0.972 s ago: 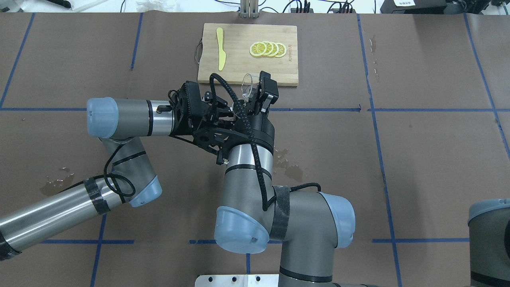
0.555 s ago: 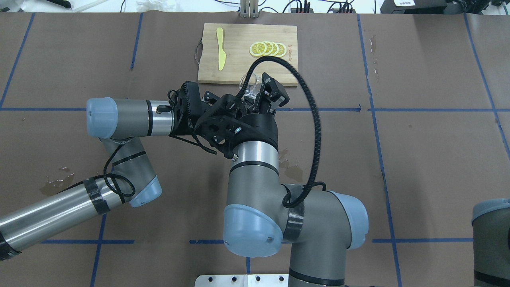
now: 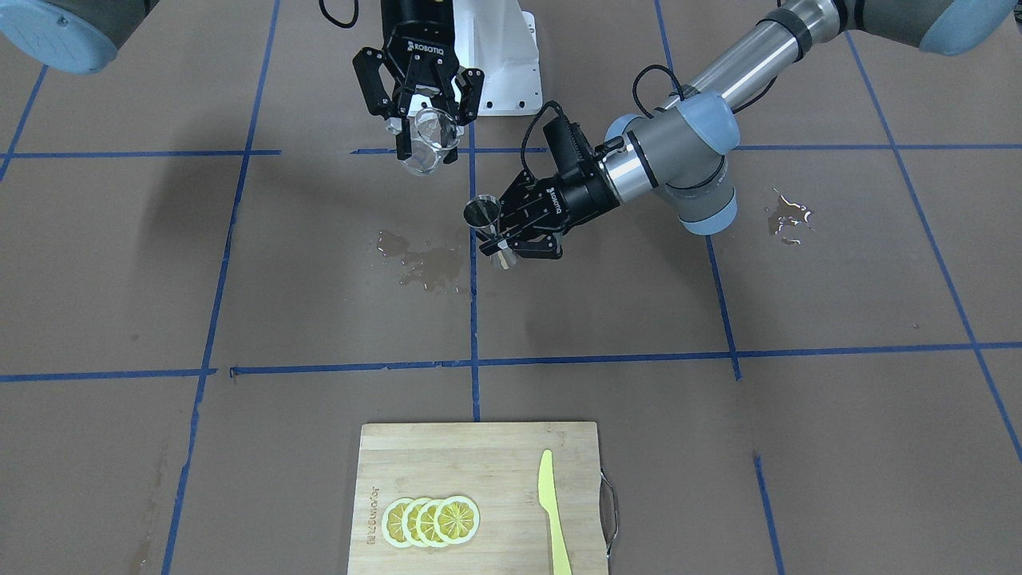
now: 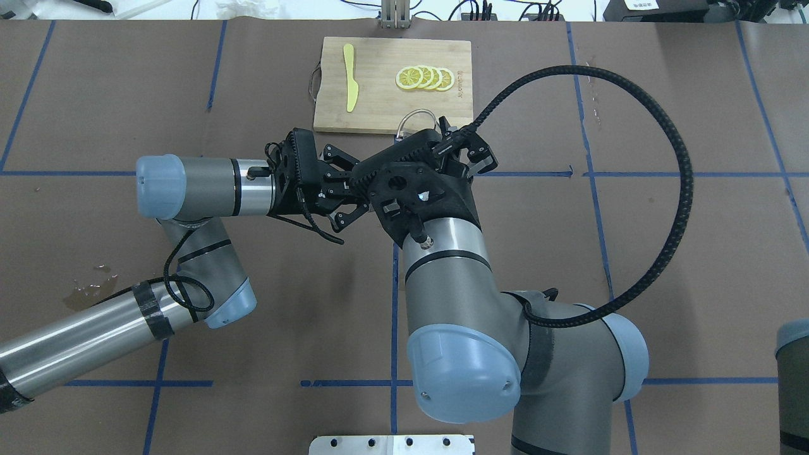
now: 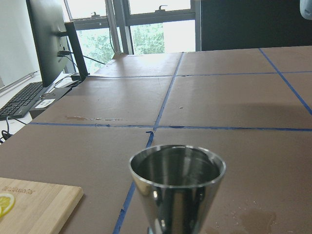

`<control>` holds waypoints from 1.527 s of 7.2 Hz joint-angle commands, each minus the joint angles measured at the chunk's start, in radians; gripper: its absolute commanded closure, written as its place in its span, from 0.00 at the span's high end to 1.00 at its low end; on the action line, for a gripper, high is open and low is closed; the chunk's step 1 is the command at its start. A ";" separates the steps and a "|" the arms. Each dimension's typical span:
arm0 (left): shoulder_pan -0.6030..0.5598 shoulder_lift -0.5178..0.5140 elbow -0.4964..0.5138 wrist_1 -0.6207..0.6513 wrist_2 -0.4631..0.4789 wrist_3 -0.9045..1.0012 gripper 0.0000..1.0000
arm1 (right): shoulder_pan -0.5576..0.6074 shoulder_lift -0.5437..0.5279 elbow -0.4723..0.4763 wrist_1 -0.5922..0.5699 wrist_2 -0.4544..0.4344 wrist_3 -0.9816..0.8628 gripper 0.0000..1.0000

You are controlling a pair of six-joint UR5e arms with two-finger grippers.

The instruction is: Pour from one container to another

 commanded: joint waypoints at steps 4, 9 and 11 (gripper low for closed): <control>-0.010 0.009 -0.030 -0.008 0.000 -0.032 0.00 | 0.002 -0.079 0.002 0.159 0.040 0.109 0.00; -0.025 0.225 -0.244 -0.052 0.162 -0.154 0.00 | 0.002 -0.085 0.002 0.160 0.039 0.110 0.00; -0.027 0.353 -0.267 -0.155 0.232 -0.160 0.00 | 0.001 -0.087 0.002 0.162 0.037 0.110 0.00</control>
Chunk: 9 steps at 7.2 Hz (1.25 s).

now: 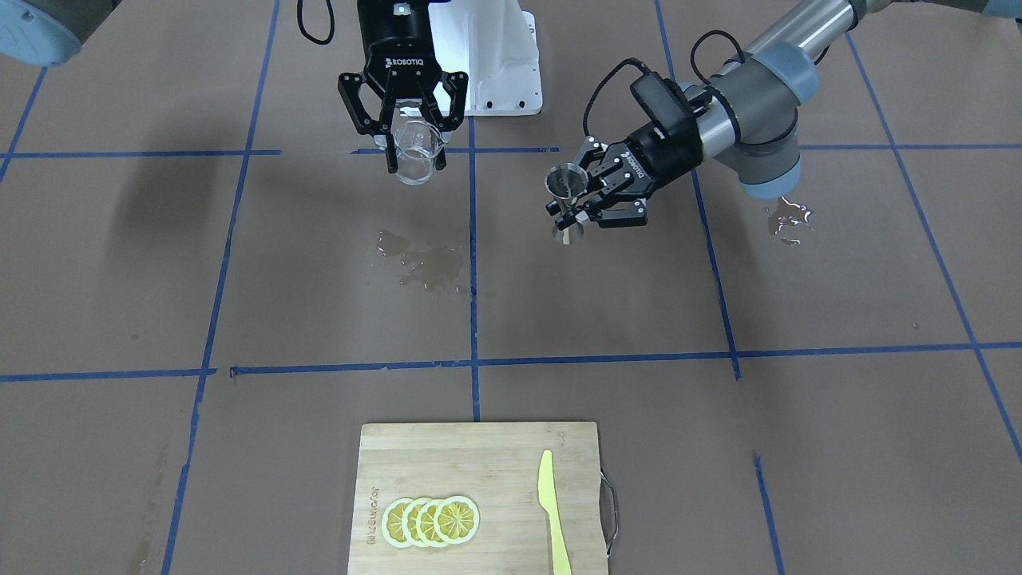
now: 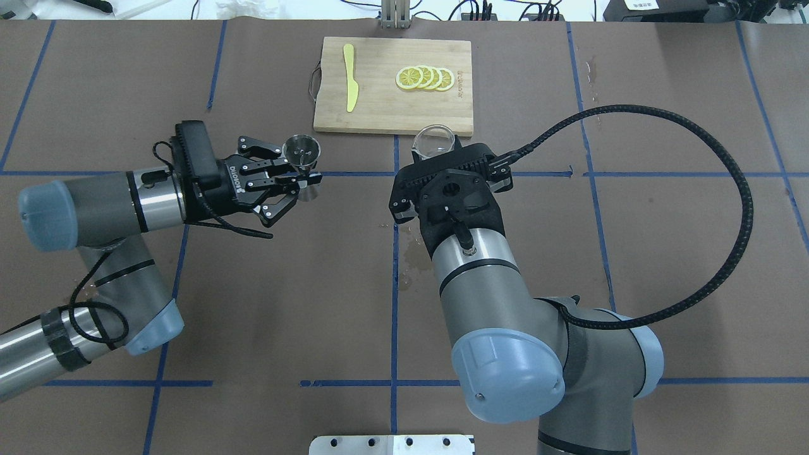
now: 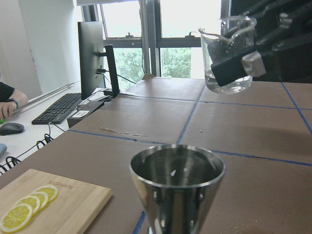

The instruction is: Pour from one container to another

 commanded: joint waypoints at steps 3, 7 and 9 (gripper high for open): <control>-0.003 0.297 -0.123 -0.117 0.242 -0.183 0.00 | -0.001 -0.001 0.000 0.001 -0.001 0.000 0.00; 0.015 0.437 -0.140 -0.136 0.566 -0.450 0.00 | -0.002 0.002 0.000 0.003 -0.001 0.000 0.00; 0.098 0.527 -0.137 -0.143 0.736 -0.488 0.00 | -0.001 0.001 0.000 0.001 -0.001 0.000 0.00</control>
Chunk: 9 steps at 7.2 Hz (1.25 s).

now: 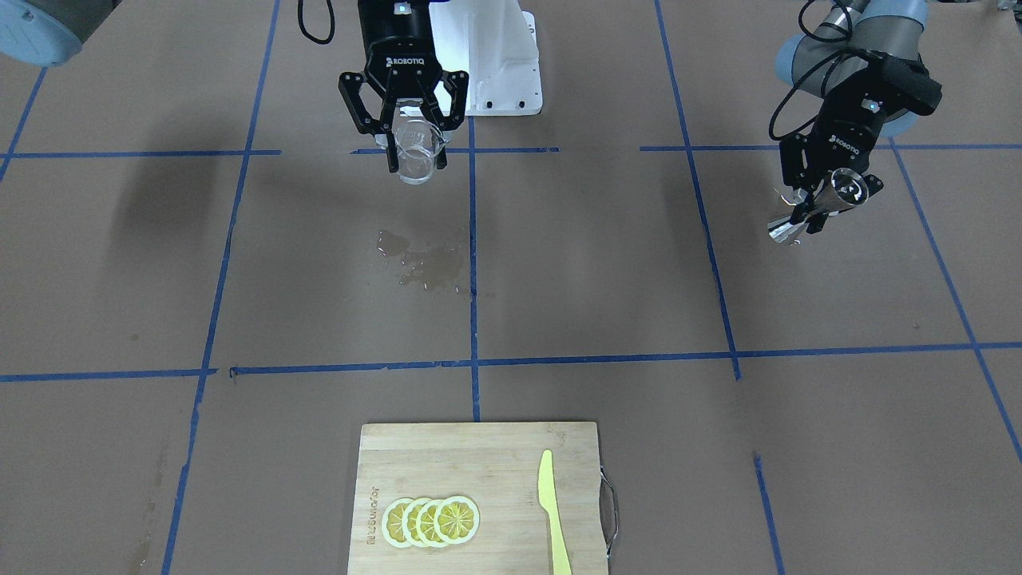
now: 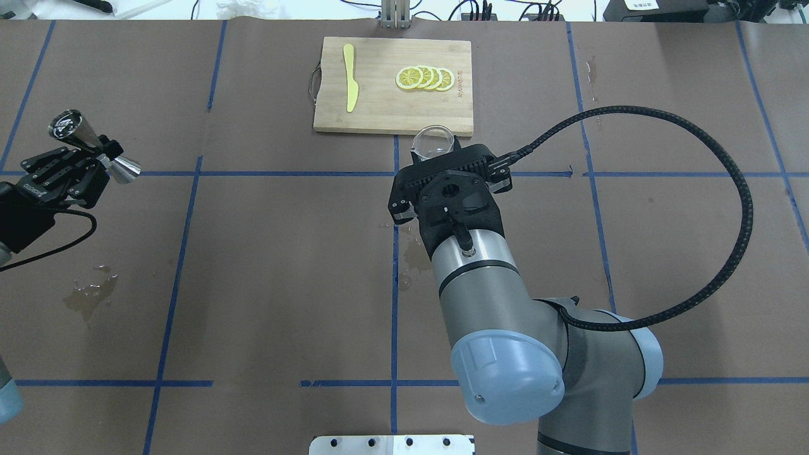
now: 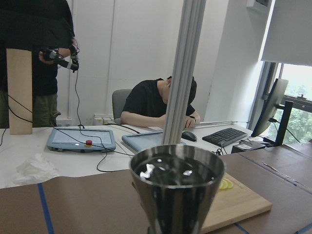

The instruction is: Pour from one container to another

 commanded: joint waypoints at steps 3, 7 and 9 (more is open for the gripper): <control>0.232 0.097 0.001 0.022 0.391 -0.013 0.00 | 0.000 -0.002 0.000 0.000 -0.001 0.000 0.00; 0.316 0.075 0.028 0.091 0.528 -0.016 0.00 | 0.000 -0.002 0.000 0.000 -0.001 0.000 0.00; 0.318 0.061 0.089 0.139 0.555 -0.021 0.00 | 0.001 -0.003 0.000 0.000 -0.001 0.000 0.00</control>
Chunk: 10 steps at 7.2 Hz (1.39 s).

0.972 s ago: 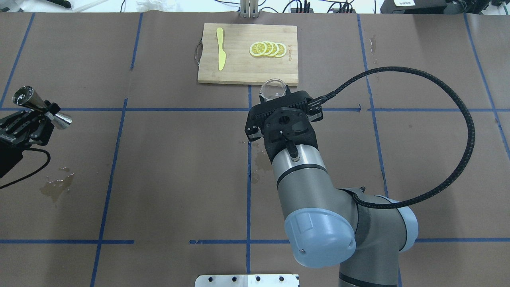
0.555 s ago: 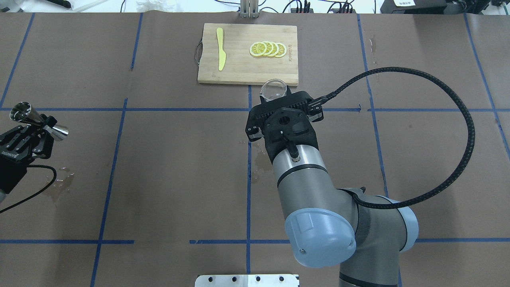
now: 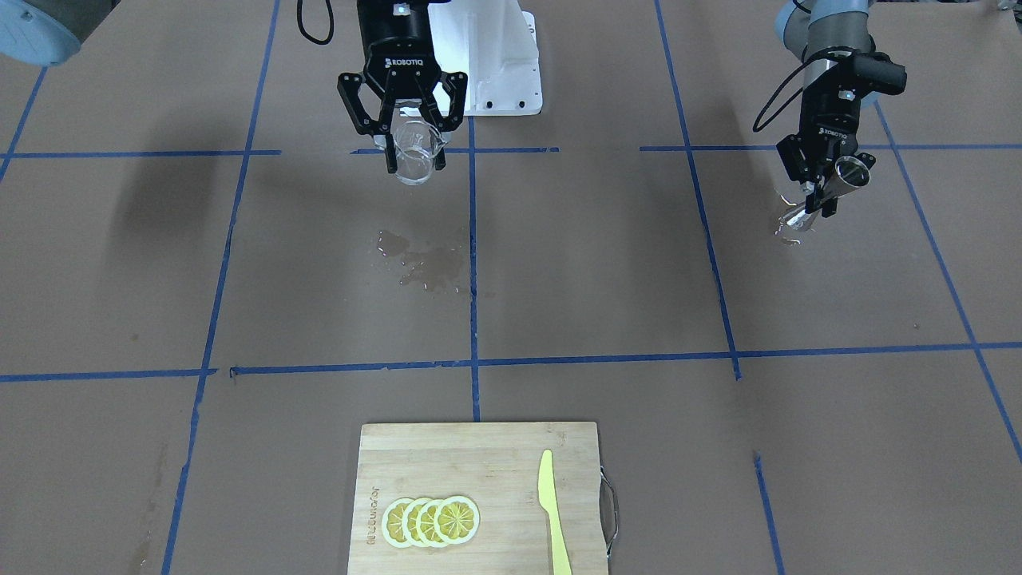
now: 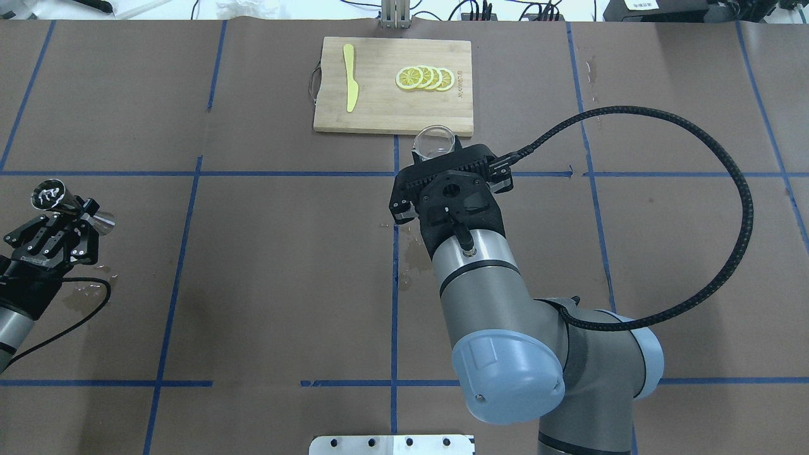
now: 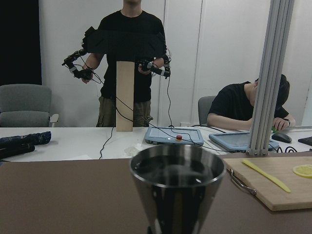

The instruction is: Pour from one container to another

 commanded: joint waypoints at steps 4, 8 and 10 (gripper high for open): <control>0.019 -0.088 0.090 0.028 0.144 -0.072 0.00 | -0.001 -0.001 0.000 0.000 0.001 0.000 0.00; 0.052 -0.151 0.156 0.025 0.313 -0.116 0.00 | -0.001 -0.001 0.000 0.000 0.001 0.000 0.00; 0.084 -0.151 0.175 0.029 0.300 -0.057 0.00 | 0.000 -0.001 0.002 0.000 0.001 0.000 0.00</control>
